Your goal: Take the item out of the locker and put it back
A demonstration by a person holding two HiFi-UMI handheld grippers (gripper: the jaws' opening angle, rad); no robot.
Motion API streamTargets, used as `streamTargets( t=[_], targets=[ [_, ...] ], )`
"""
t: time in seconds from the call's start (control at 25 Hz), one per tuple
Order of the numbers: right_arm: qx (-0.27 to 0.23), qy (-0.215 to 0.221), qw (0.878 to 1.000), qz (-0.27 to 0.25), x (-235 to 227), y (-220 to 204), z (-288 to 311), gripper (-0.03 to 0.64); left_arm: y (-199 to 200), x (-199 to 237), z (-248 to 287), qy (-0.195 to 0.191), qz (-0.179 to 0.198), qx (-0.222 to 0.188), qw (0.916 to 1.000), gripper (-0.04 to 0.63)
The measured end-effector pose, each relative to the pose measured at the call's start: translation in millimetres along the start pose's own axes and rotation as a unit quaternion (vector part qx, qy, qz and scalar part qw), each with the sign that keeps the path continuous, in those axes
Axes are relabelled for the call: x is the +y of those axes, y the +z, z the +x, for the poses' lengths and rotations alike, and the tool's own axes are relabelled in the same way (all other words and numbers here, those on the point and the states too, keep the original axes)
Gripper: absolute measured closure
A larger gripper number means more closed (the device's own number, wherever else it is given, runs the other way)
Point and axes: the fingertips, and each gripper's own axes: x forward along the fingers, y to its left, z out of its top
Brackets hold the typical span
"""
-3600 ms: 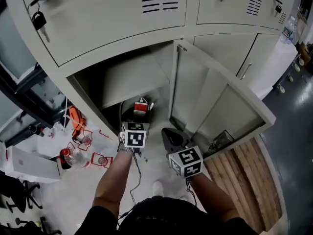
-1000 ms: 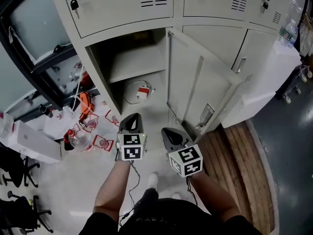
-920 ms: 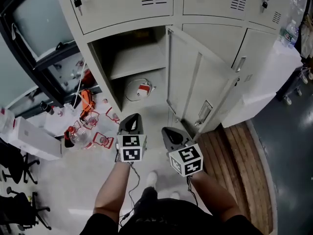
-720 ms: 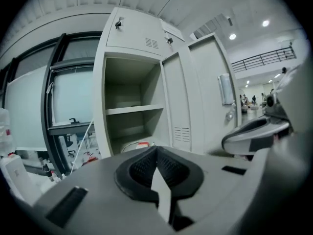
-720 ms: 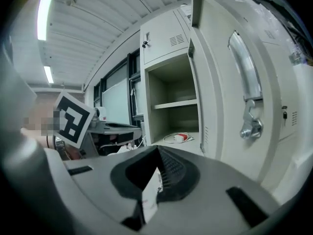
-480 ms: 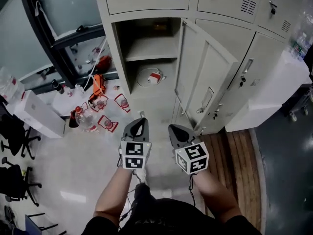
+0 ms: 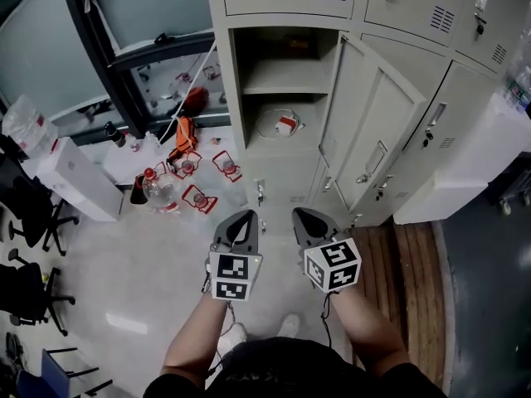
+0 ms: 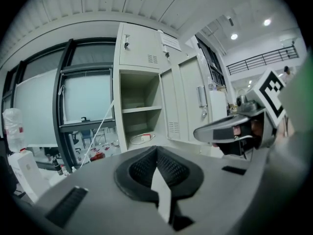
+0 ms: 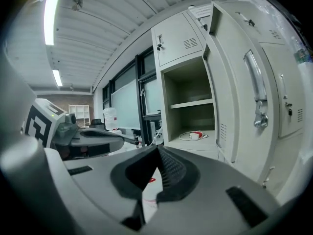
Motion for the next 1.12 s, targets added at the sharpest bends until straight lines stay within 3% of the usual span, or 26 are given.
streamTargets(
  t=[0.6,1.12],
  targets=[
    [-0.011,-0.077,0.997,0.017,87,2,-16,0.62,-13,44,-75,-0.074,-0.006,-0.025,0.9969,0.591],
    [-0.022,-0.126,0.991,0.027,126,0,-28,0.62,-22,55,-105,-0.126,0.005,-0.036,0.9914,0.591]
  ],
)
